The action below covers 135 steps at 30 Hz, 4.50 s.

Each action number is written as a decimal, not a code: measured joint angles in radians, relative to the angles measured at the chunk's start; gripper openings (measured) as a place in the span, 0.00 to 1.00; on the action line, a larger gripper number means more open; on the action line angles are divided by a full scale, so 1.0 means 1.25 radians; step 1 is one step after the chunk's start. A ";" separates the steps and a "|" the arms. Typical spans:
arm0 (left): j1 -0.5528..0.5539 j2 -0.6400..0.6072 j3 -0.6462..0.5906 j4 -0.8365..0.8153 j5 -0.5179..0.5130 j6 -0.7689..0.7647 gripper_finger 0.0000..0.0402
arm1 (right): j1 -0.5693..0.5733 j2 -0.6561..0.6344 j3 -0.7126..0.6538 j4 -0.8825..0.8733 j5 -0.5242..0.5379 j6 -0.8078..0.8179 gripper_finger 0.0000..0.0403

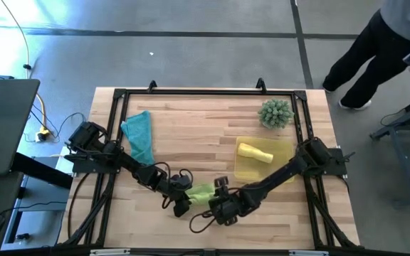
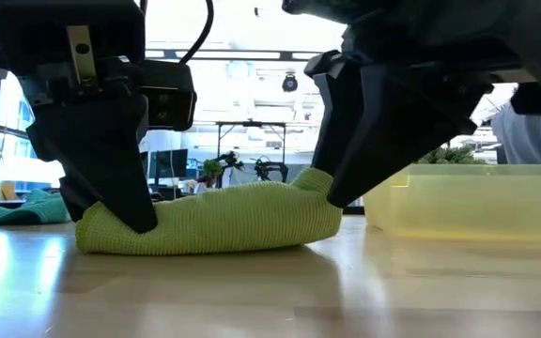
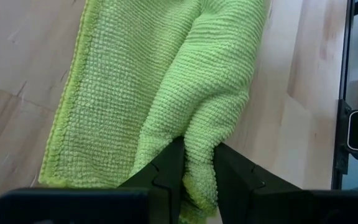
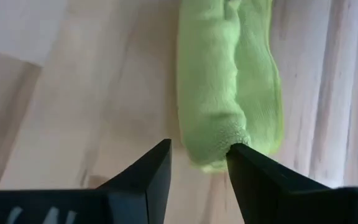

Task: Roll microfiber towels into tight, uniform cylinder then place into a basket
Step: Roll the green microfiber towel

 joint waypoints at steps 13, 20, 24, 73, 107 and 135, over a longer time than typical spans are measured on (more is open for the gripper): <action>0.001 0.000 0.000 0.000 -0.001 0.006 0.17 | 0.032 -0.004 0.013 0.043 0.024 -0.019 0.36; 0.001 0.000 0.000 0.000 -0.002 0.006 0.17 | 0.001 -0.004 -0.088 0.198 0.018 -0.014 0.36; 0.001 0.000 0.000 0.000 0.000 0.006 0.17 | -0.013 -0.004 -0.138 0.261 0.021 -0.060 0.36; -0.180 -0.191 -0.004 -0.003 -0.338 0.566 0.18 | -0.249 -0.005 -0.308 0.541 -0.612 0.325 0.01; -0.158 0.047 0.001 0.022 -0.376 0.257 0.38 | -0.259 -0.141 -0.300 0.460 -0.588 0.044 0.30; -0.158 0.049 -0.002 0.026 -0.388 0.185 0.38 | -0.061 0.020 -0.294 0.775 -0.098 -0.223 0.55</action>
